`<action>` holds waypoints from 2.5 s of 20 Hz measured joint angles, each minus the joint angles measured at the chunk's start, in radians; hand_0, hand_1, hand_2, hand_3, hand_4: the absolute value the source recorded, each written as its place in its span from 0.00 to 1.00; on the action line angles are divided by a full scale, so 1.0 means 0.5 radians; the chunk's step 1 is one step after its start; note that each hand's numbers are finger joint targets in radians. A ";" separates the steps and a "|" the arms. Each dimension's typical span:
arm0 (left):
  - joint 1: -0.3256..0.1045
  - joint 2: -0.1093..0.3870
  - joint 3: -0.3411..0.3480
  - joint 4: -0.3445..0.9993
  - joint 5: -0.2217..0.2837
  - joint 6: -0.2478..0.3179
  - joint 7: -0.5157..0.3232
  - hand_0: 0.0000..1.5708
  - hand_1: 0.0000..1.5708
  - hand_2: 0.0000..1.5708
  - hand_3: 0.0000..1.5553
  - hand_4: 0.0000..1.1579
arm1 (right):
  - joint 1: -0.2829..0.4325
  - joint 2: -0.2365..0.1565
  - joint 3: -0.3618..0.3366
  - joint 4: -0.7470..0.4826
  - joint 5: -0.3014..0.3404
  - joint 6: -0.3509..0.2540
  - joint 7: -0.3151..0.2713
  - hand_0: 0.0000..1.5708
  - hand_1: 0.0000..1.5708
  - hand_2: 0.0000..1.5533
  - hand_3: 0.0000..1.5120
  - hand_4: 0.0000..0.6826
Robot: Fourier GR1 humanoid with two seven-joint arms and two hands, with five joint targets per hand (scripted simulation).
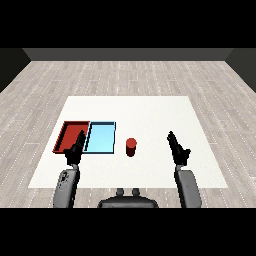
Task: Pick the red can and put it in the red box
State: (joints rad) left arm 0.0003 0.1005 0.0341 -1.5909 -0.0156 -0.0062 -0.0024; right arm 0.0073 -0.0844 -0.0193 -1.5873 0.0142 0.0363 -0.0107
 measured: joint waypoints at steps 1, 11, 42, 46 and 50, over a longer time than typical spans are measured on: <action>-0.002 -0.004 0.001 0.001 0.000 -0.003 0.002 0.00 0.00 0.00 0.00 0.00 | 0.008 0.003 -0.003 -0.005 -0.011 0.011 0.006 0.00 0.00 0.00 0.00 0.00; -0.049 -0.102 0.004 -0.139 0.069 -0.044 -0.388 0.00 0.00 0.00 0.00 0.00 | 0.179 0.052 0.002 -0.225 -0.126 0.161 -0.405 0.00 0.00 0.00 0.00 0.00; -0.031 -0.097 0.053 0.022 0.070 -0.079 -0.855 0.00 0.00 0.00 0.00 0.00 | -0.088 0.140 0.037 -0.005 -0.164 0.170 -0.486 0.00 0.00 0.00 0.00 0.00; -0.022 -0.111 0.045 -0.001 0.079 -0.072 -0.843 0.00 0.00 0.00 0.00 0.00 | -0.177 0.158 0.068 0.183 -0.199 0.143 -0.546 0.00 0.00 0.00 0.00 0.00; -0.045 -0.105 0.066 0.060 0.090 -0.076 -0.878 0.00 0.00 0.00 0.00 0.00 | -0.214 0.165 0.183 0.270 -0.248 0.057 -0.586 0.00 0.00 0.00 0.00 0.00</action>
State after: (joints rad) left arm -0.0224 0.0479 0.0671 -1.5611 0.0292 -0.0442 -0.4412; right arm -0.0997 -0.0021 0.0724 -1.4522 -0.1098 0.0647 -0.3038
